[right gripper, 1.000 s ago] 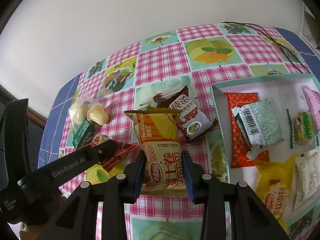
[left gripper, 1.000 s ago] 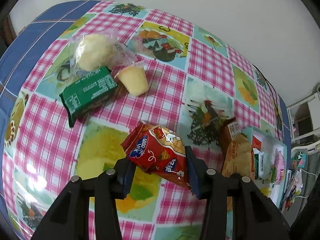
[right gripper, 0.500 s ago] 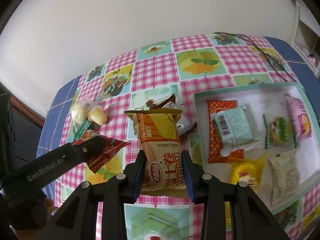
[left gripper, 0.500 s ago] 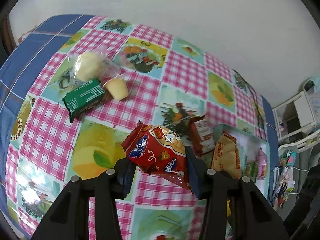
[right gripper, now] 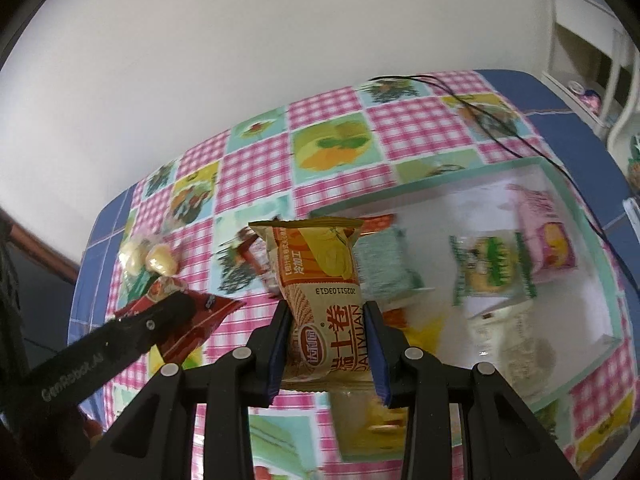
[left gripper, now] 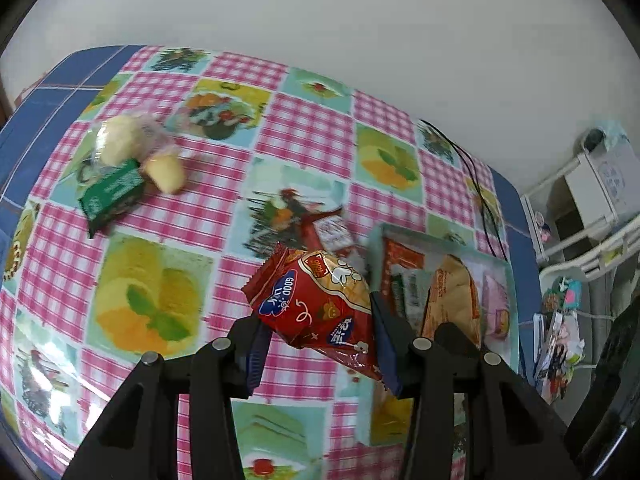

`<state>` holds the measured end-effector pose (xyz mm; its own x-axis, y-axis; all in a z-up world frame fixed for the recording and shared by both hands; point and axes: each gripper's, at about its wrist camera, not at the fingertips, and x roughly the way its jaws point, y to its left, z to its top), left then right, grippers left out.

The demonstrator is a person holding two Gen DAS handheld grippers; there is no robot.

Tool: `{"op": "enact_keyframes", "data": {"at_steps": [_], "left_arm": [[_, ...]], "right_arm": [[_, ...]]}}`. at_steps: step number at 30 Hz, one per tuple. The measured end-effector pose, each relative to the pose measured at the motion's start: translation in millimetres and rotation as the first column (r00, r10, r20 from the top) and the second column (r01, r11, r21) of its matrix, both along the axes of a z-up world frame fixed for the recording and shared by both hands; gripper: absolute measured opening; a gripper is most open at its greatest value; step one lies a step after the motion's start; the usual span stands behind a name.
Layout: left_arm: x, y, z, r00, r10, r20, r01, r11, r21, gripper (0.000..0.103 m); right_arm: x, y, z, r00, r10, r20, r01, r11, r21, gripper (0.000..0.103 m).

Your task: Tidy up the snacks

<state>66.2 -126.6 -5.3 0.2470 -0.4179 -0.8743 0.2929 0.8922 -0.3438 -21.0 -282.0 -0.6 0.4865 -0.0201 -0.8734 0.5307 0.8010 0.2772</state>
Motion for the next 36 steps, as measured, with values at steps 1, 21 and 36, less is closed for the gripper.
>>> {"op": "enact_keyframes", "data": {"at_steps": [1,21,36], "left_arm": [[-3,-5,0,1.000,-0.010,0.001,0.010,1.000,0.003,0.048],[-42,-109,1,0.967,-0.242,0.076,0.239,0.970,0.040,0.048],[-38,-135,-10,0.947,-0.289,0.141,0.283,0.957,0.059,0.048]], "right_arm": [[-4,-6,-1,1.000,-0.014,-0.001,0.014,1.000,0.002,0.038],[-74,-111,-14,0.966,-0.259,0.017,0.258,0.965,0.057,0.038],[-57,-119,-37,0.966,-0.259,0.018,0.258,0.964,0.066,0.038]]}}
